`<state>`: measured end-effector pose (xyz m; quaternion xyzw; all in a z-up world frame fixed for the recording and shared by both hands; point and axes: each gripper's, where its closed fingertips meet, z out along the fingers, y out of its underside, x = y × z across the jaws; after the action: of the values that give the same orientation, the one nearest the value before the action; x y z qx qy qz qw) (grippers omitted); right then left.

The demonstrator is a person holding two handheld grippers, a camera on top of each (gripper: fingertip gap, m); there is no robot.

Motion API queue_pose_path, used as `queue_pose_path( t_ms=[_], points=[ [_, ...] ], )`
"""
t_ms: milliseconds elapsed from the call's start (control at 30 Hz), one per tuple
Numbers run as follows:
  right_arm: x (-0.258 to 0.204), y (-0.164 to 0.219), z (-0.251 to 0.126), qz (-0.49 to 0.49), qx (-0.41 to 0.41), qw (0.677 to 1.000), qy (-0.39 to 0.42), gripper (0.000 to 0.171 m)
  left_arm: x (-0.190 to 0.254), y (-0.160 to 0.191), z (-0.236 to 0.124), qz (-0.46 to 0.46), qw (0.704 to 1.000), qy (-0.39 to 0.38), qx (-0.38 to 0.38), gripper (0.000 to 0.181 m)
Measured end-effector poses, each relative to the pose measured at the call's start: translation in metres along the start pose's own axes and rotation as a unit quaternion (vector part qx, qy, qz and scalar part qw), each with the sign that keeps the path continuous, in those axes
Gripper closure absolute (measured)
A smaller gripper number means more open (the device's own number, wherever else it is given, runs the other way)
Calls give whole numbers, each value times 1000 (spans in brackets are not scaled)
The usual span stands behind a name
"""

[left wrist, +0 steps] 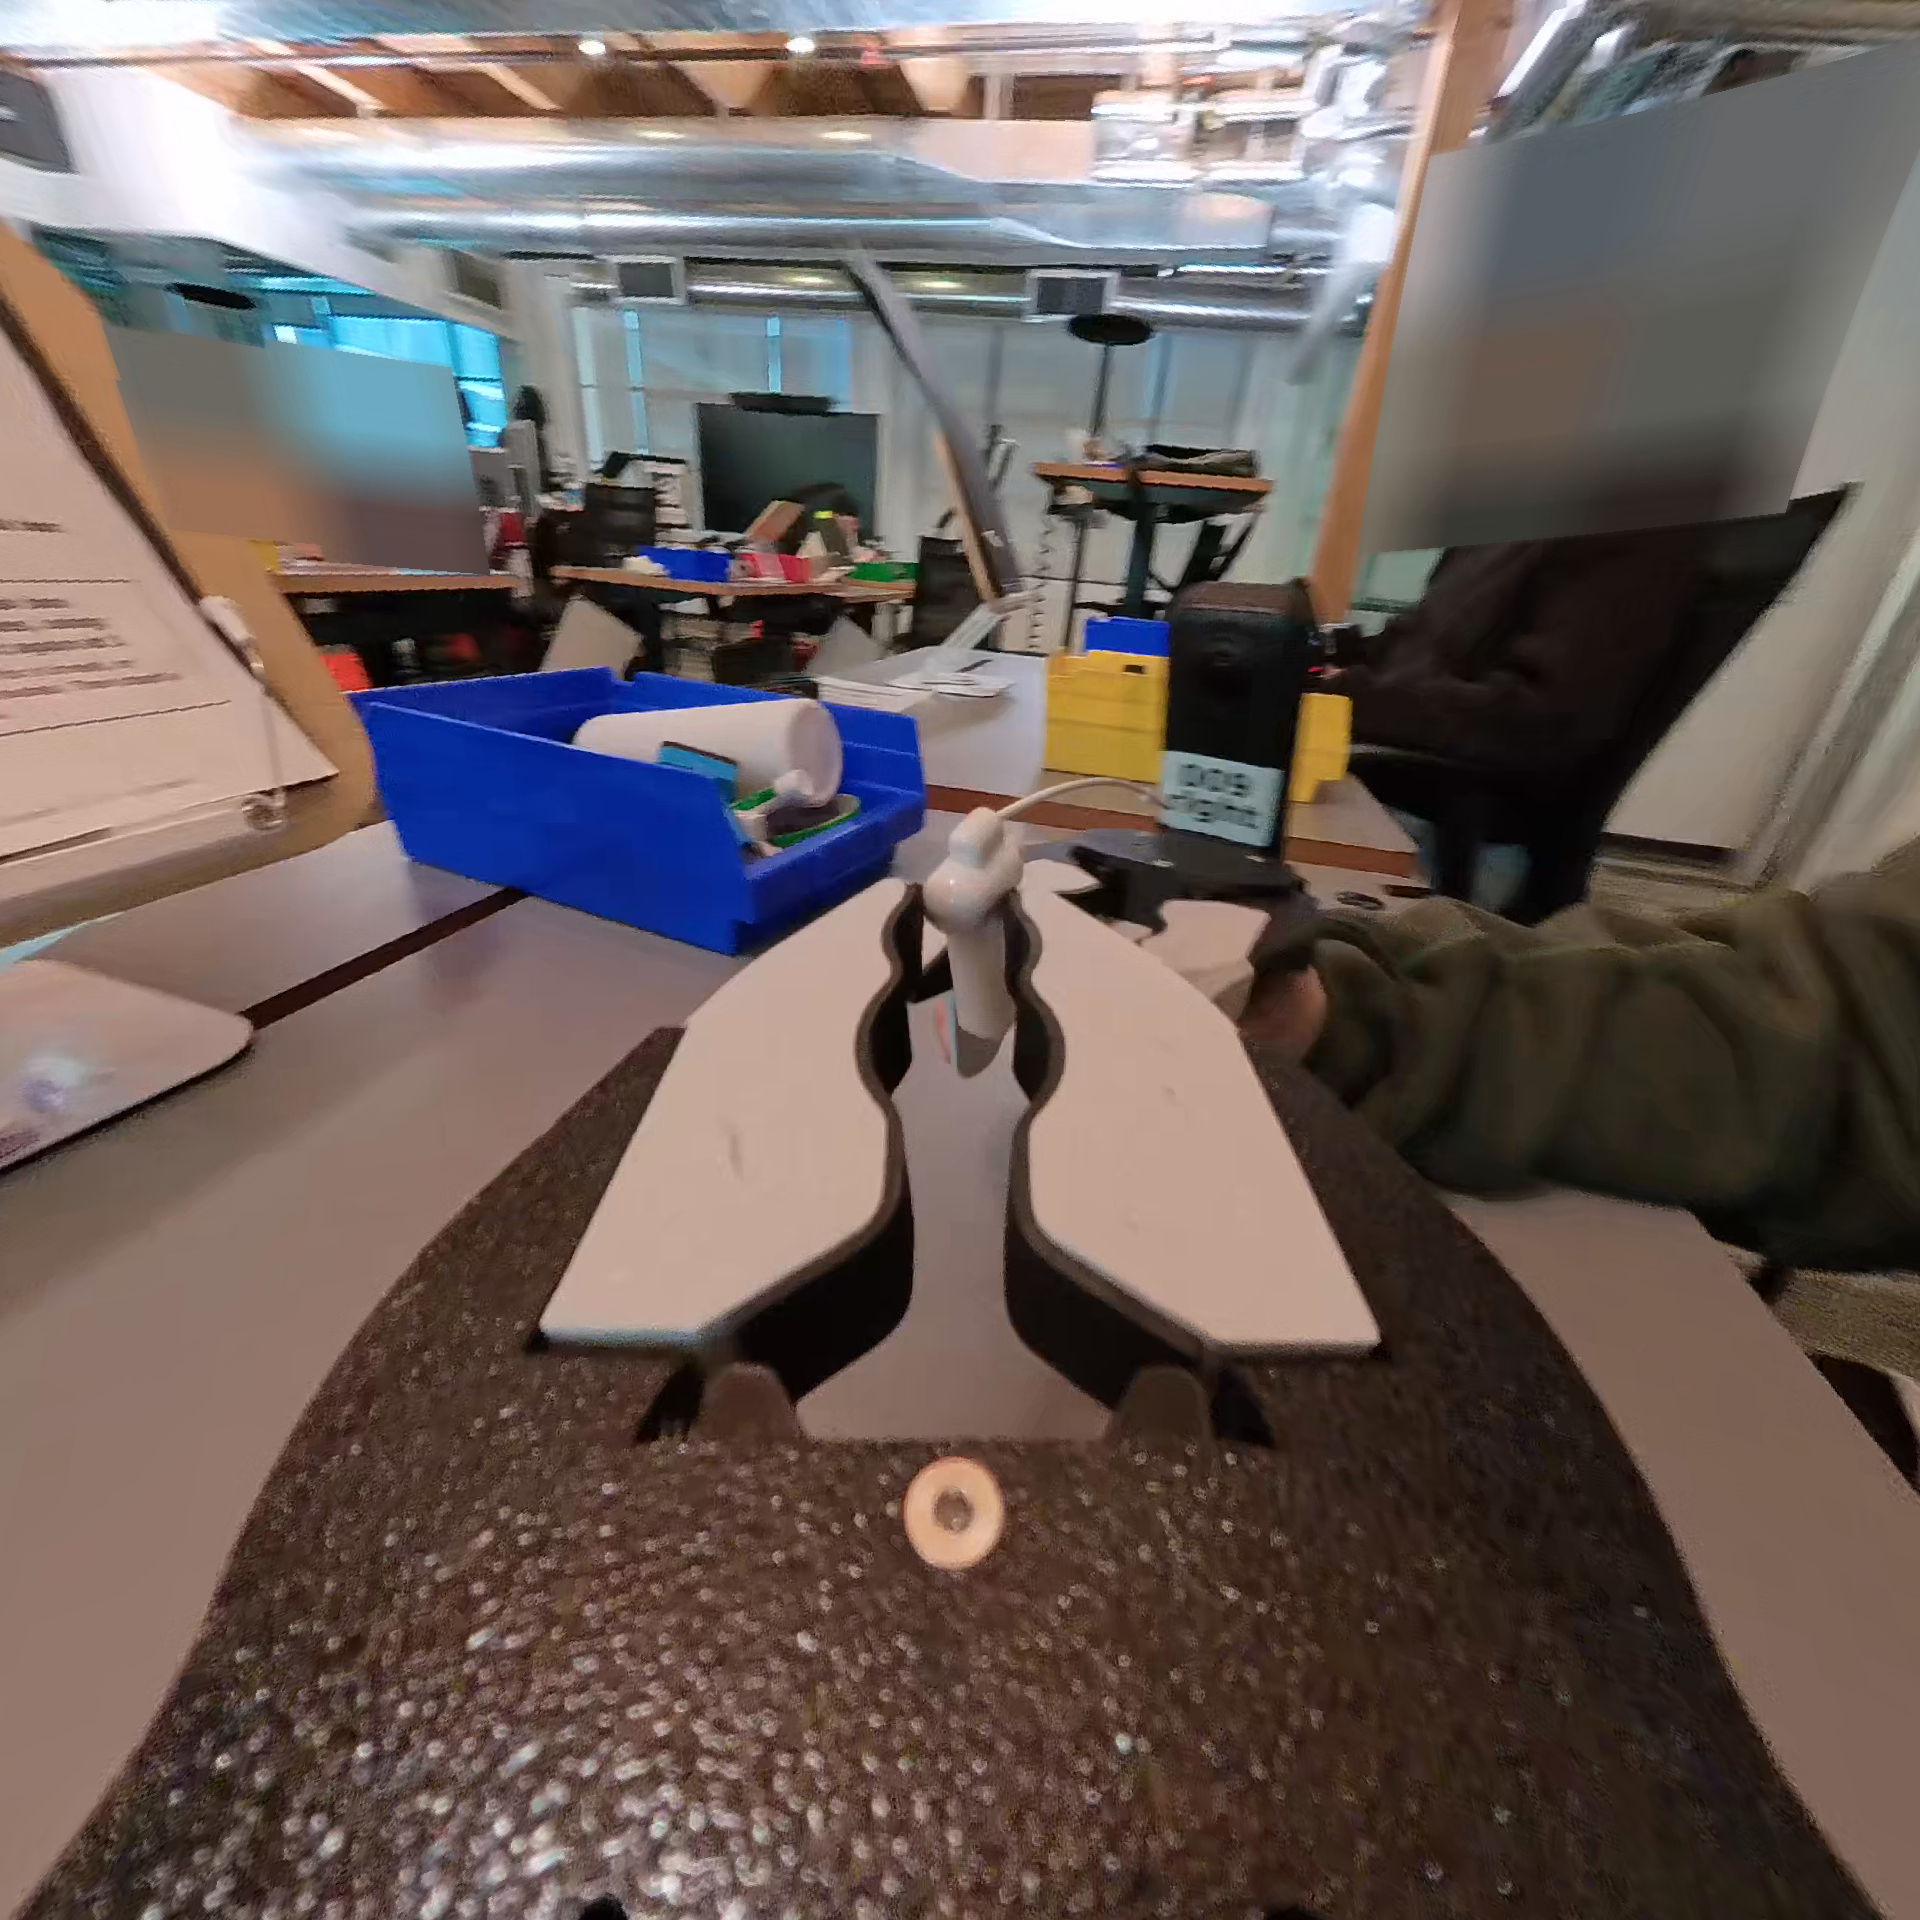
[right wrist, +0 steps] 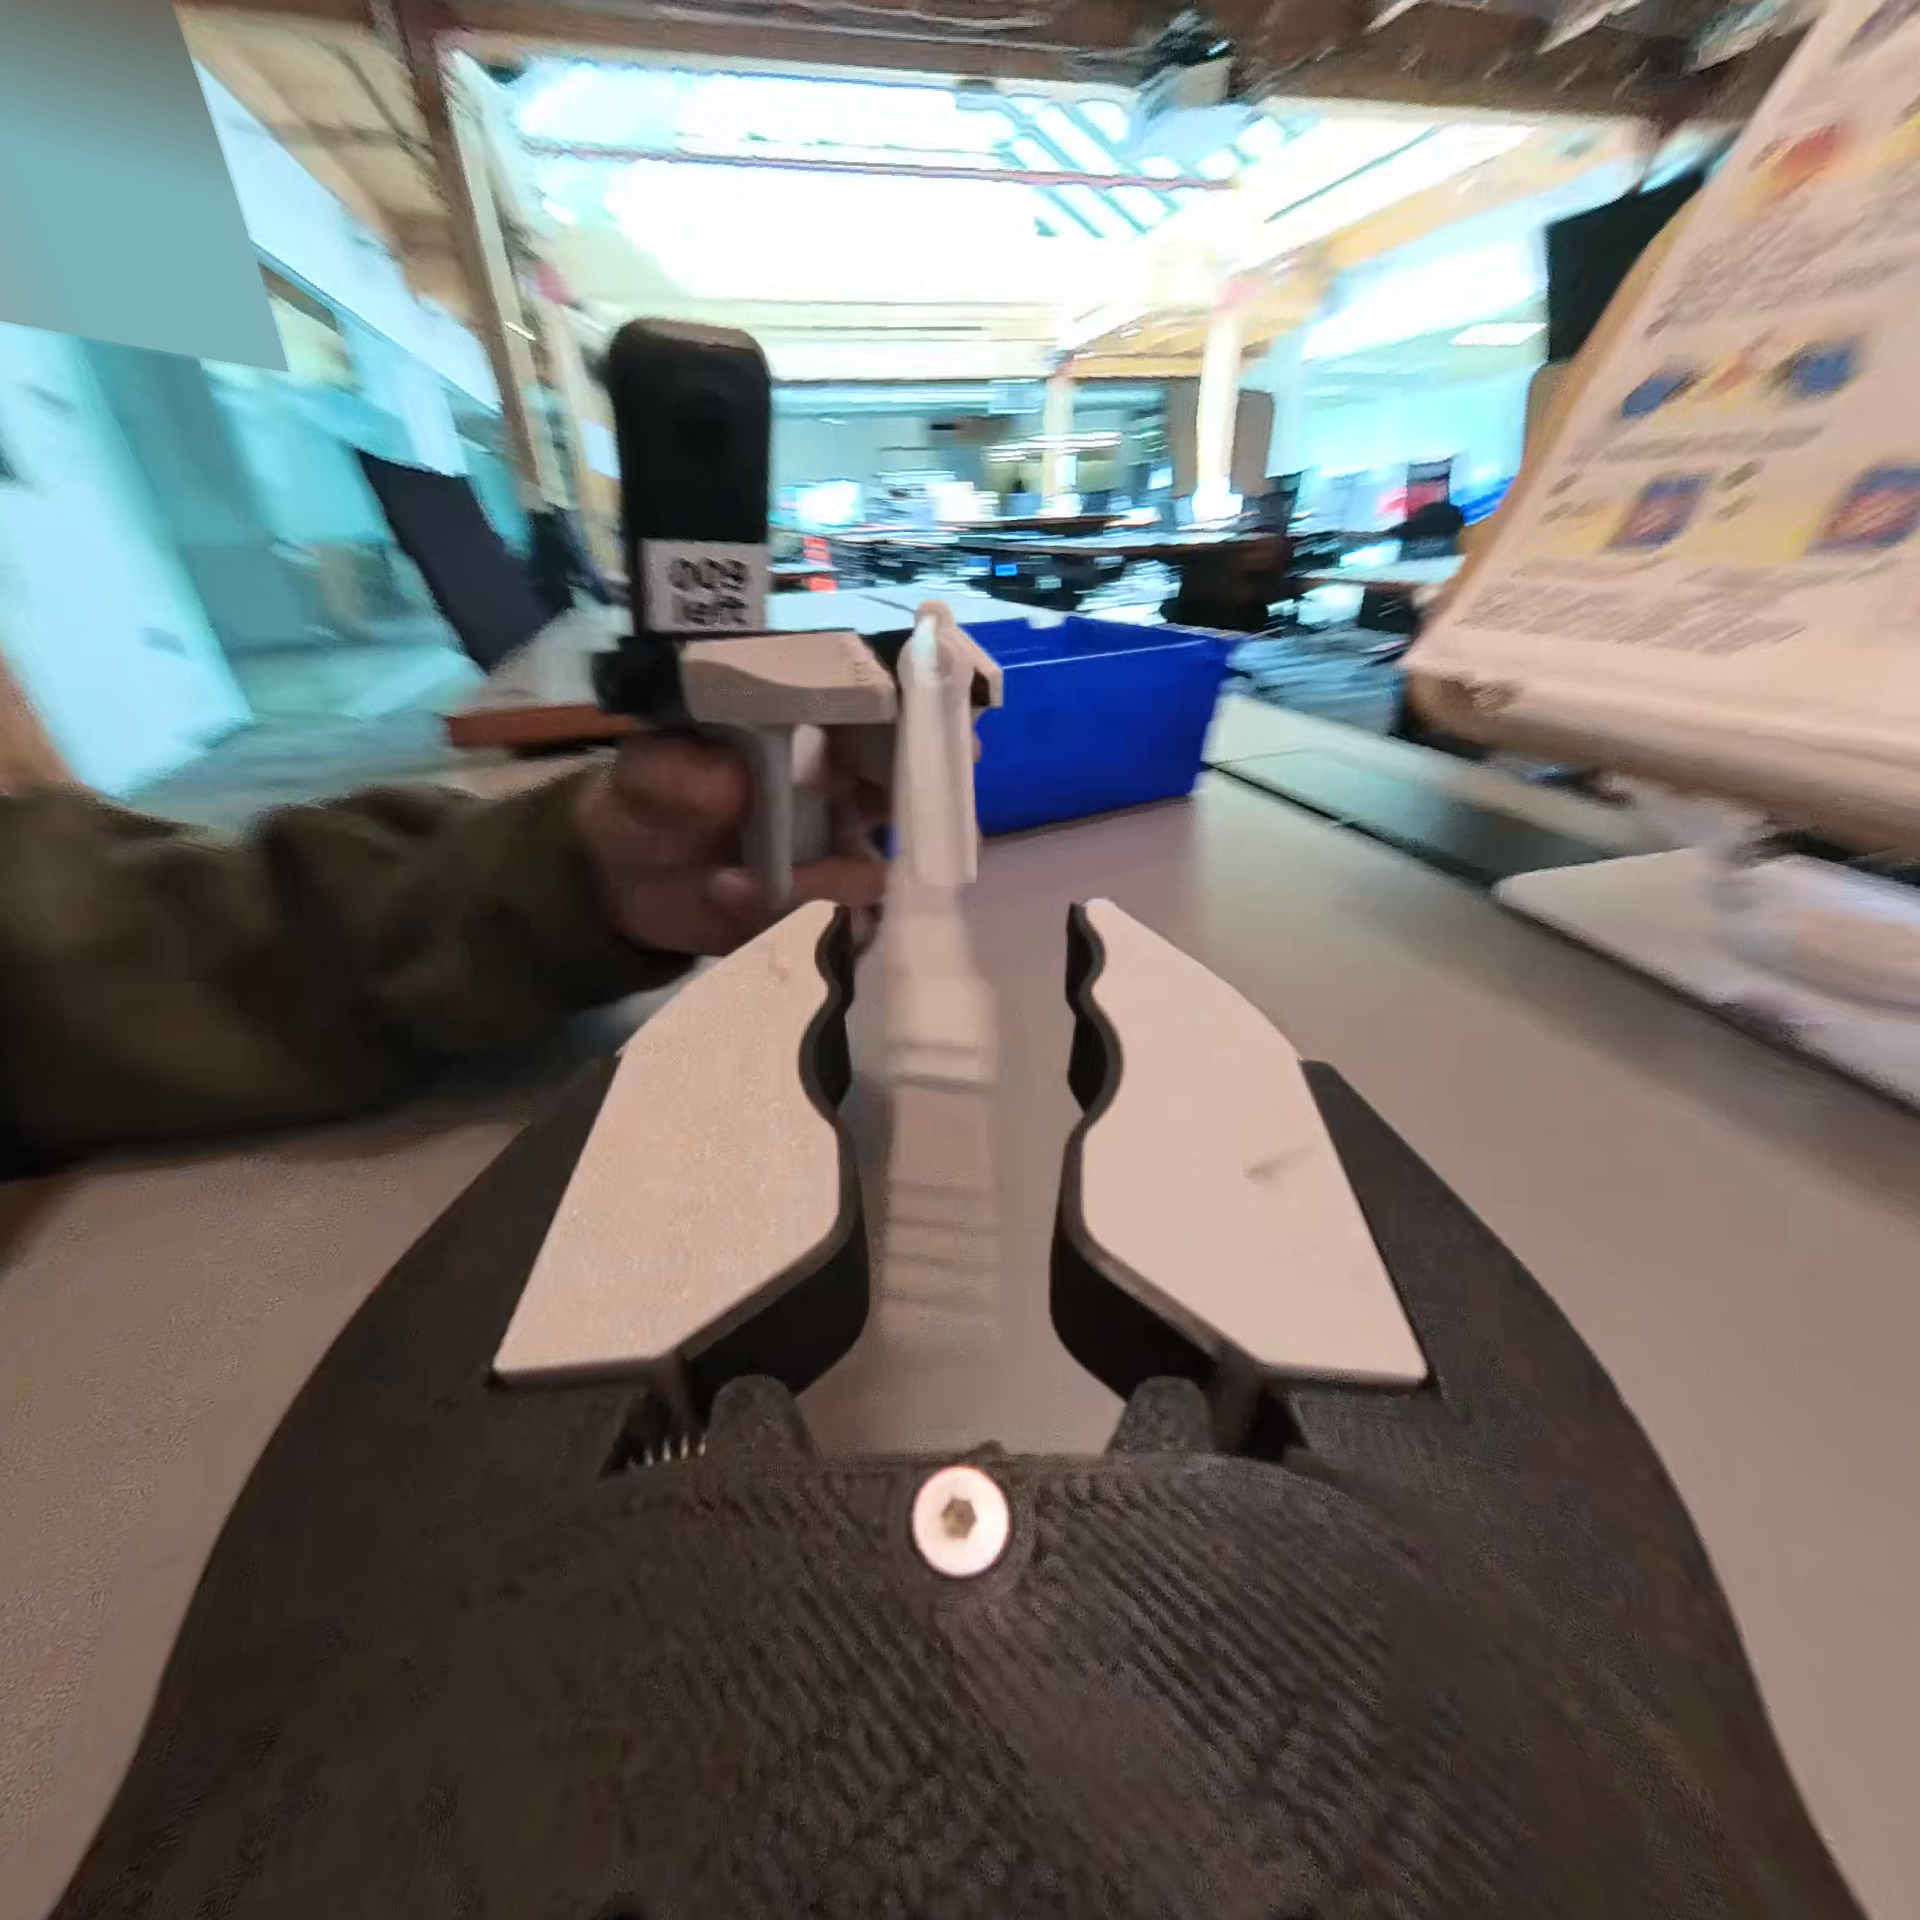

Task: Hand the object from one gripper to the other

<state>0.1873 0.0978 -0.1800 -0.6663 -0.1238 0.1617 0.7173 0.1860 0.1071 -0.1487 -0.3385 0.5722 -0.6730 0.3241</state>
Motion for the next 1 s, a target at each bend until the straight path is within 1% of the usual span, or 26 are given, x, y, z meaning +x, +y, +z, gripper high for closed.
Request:
queue_pose_path(
  t_ms=[67, 167, 233, 267, 300, 367, 500, 533, 567, 667, 767, 833, 933, 1000],
  points=[
    [8, -4, -1, -80, 7, 995, 62, 138, -6, 3, 7, -8, 999, -44, -9, 167],
    [20, -8, -4, -183, 4, 972, 149, 143, -16, 4, 11, -48, 993, -107, 8, 167],
    [23, -11, -6, -244, -4, 952, 185, 148, -22, 5, 11, -72, 988, -139, 17, 168],
    [23, -14, -7, -267, -5, 944, 195, 148, -21, 5, 12, -79, 987, -139, 20, 168],
    [25, -12, -7, -280, -17, 937, 206, 148, -19, 6, 14, -84, 987, -135, 23, 168],
    [33, -9, -7, -285, -38, 929, 234, 140, -22, 8, 14, -85, 984, -154, 26, 168],
    [32, -2, -1, -276, -48, 933, 224, 142, -18, 10, 18, -79, 985, -154, 27, 168],
    [32, 0, 0, -275, -54, 933, 224, 145, -16, 11, 19, -81, 985, -148, 22, 168],
    [31, 0, 0, -277, -56, 933, 222, 153, -16, 13, 20, -81, 985, -151, 20, 168],
    [35, 2, -2, -274, -82, 931, 227, 156, -17, 15, 21, -53, 985, -161, 14, 169],
    [32, 0, -1, -220, -70, 956, 184, 156, -13, 12, 19, -1, 990, -140, 6, 169],
    [23, 2, 1, -169, -60, 976, 123, 157, -9, 11, 17, 32, 994, -109, -1, 162],
    [-1, 5, 4, -85, -41, 996, 8, 157, 6, 14, 12, 20, 999, -13, -23, 150],
    [-17, 3, 2, -43, -22, 997, -59, 157, 19, 17, 6, -14, 998, 62, -29, 150]
  ],
)
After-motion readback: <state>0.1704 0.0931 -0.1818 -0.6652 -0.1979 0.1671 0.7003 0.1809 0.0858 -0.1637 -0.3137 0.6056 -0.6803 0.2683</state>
